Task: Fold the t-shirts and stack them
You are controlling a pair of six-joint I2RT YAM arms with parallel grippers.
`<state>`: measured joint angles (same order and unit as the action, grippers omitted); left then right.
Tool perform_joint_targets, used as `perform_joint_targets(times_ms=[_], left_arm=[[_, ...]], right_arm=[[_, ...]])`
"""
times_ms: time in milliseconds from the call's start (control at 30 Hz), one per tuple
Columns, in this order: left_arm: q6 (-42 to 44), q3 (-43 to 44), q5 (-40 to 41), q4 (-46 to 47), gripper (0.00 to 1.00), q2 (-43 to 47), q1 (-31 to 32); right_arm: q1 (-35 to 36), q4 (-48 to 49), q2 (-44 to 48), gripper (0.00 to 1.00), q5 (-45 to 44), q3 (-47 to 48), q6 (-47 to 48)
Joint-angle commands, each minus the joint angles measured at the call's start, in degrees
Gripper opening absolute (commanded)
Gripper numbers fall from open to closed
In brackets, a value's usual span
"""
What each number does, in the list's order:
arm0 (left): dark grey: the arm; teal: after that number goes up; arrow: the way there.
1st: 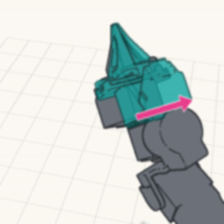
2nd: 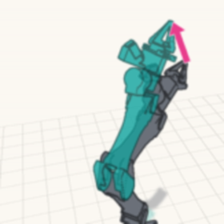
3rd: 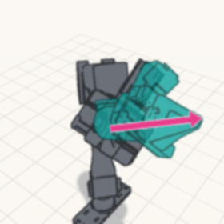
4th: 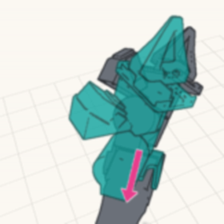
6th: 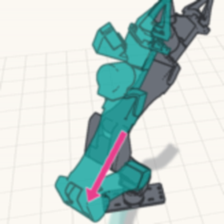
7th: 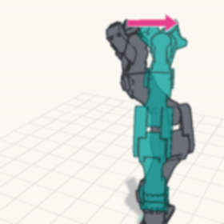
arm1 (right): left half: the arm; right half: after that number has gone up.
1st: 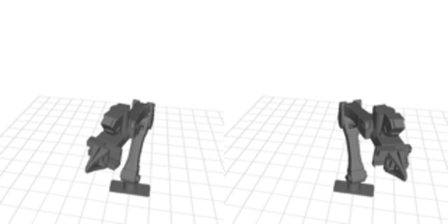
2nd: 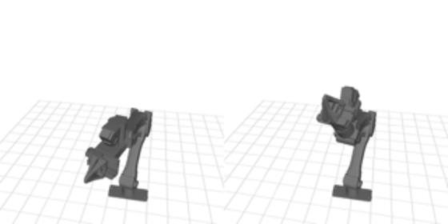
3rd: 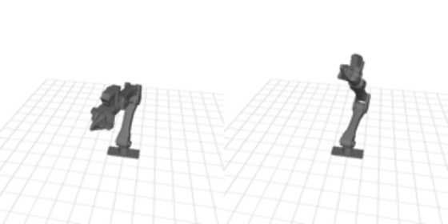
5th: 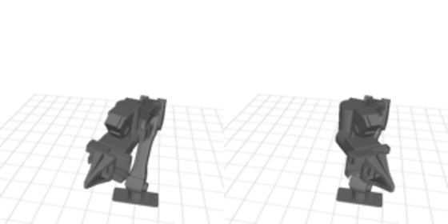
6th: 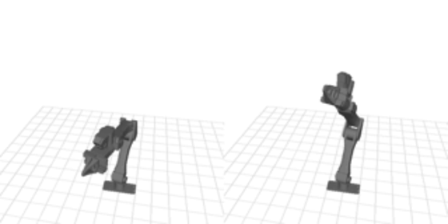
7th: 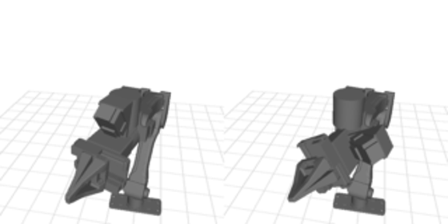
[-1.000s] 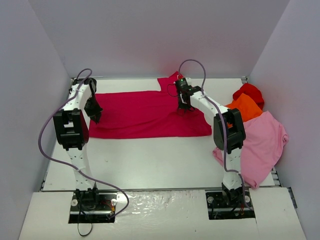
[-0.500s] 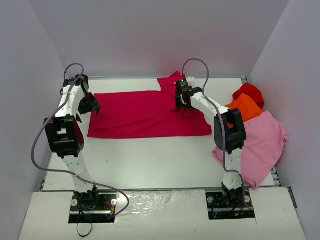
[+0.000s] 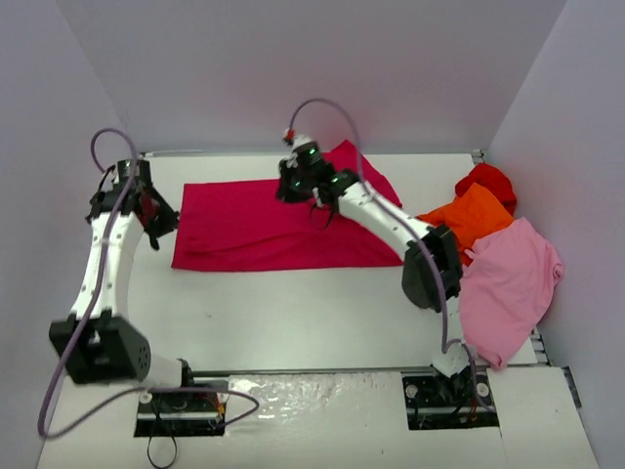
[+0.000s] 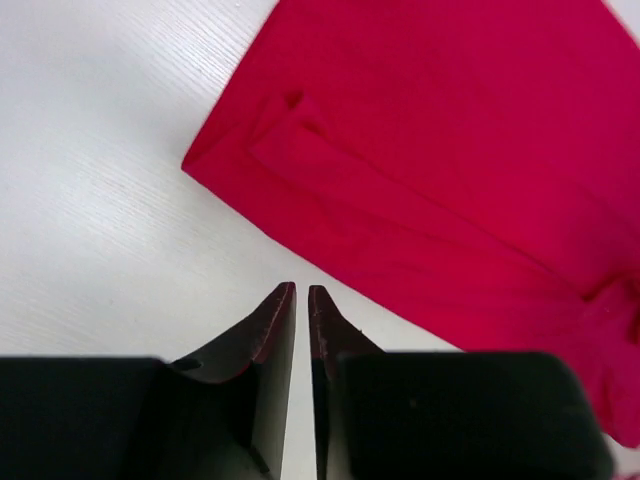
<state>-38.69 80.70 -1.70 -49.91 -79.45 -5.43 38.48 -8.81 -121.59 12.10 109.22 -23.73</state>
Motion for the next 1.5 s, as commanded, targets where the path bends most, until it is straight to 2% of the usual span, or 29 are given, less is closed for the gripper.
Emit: perform_joint_targets(times_ms=[0, 133, 200, 333, 500, 867, 1000, 1233, 1300, 1367, 1467], left_arm=[[-3.1, -0.6, -2.6, 2.9, 0.14, 14.7, -0.2], [-3.1, -1.1, 1.5, 0.0, 0.41, 24.3, -0.3], [-2.6, -0.5, 3.6, -2.4, 0.45, 26.8, -0.3], [-2.3, -0.4, 3.7, -4.6, 0.45, 28.1, -0.4], [-3.1, -3.4, 2.8, -3.8, 0.46, 29.7, -0.3], [-1.5, -4.0, 4.9, -4.3, 0.46, 30.5, -0.3], [-0.9, -3.9, 6.8, -4.6, 0.46, 30.4, -0.4], [-0.8, -5.4, 5.1, -4.6, 0.46, 29.5, -0.4], [-0.8, -5.9, 4.9, -4.6, 0.46, 29.4, -0.4], [-0.8, -6.2, 5.0, -4.6, 0.46, 29.6, -0.4], [-0.9, -6.4, 5.1, -4.3, 0.46, 30.0, -0.4]], right_arm=[[4.3, 4.4, -9.2, 0.0, 19.6, 5.8, -0.3], [6.2, 7.6, -14.8, 0.0, 26.2, 9.3, -1.8], [6.6, 8.4, -16.8, 0.0, 28.6, 10.0, -2.1], [7.1, 12.2, -18.8, 0.0, 32.1, 9.9, -3.8], [7.3, 15.0, -20.7, 0.0, 31.2, 10.2, -3.8], [6.6, 16.8, -28.0, 0.0, 33.9, 18.3, -7.4], [6.8, 17.5, -29.1, 0.0, 34.7, 18.7, -8.2], [6.4, 17.8, -31.2, 0.01, 33.2, 17.9, -8.4], [6.4, 17.7, -31.4, 0.14, 31.4, 17.3, -7.8], [6.3, 17.7, -31.3, 0.18, 29.0, 16.3, -7.0], [6.2, 17.6, -31.4, 0.38, 25.2, 16.1, -5.6]])
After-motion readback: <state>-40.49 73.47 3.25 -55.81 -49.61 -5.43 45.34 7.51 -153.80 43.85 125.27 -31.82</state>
